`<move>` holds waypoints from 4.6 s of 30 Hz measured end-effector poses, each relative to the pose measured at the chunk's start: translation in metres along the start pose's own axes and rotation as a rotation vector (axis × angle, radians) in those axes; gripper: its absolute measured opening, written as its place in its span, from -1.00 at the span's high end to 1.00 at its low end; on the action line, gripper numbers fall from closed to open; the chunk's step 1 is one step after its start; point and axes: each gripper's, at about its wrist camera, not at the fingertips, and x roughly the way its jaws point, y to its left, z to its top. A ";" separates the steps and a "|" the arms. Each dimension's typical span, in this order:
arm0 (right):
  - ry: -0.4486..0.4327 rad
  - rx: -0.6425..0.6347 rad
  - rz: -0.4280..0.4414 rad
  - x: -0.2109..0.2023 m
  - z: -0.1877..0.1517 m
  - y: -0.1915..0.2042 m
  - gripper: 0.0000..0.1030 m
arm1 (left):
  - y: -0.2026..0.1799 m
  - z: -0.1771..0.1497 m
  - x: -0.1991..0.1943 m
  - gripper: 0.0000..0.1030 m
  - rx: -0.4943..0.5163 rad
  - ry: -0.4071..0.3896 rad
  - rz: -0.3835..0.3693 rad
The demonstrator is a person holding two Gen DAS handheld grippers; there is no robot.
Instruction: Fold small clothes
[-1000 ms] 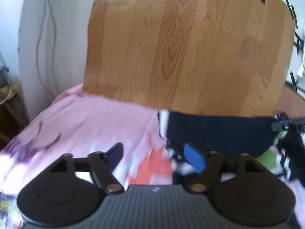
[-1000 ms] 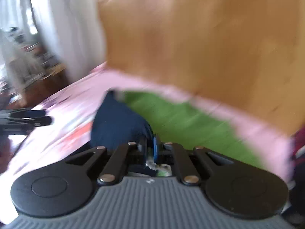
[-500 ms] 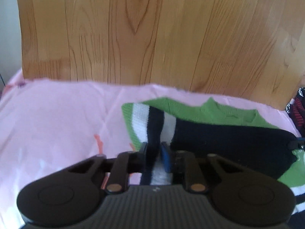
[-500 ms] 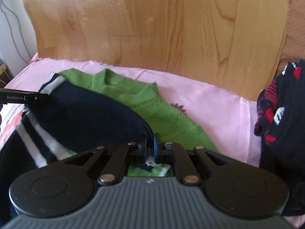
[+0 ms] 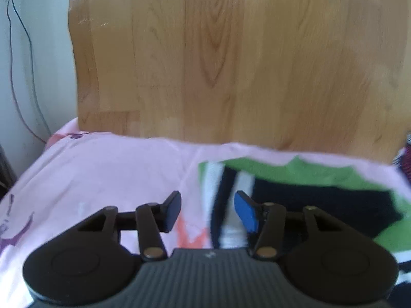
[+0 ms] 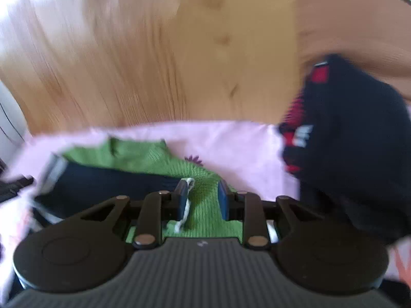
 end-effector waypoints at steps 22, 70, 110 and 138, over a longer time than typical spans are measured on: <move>-0.111 0.181 -0.321 -0.148 -0.165 -0.064 -0.47 | -0.068 -0.041 0.024 -0.20 0.124 0.067 -0.270; -0.020 -0.027 -0.056 0.049 0.019 0.052 -0.53 | 0.035 -0.008 0.027 -0.18 -0.196 0.076 -0.325; -0.135 -0.327 0.195 -0.060 -0.111 0.154 0.16 | 0.067 -0.151 -0.206 -0.42 0.000 0.060 -0.162; 0.293 -0.520 0.654 -0.022 -0.223 0.304 0.66 | 0.095 -0.219 -0.284 0.46 -0.067 0.061 -0.145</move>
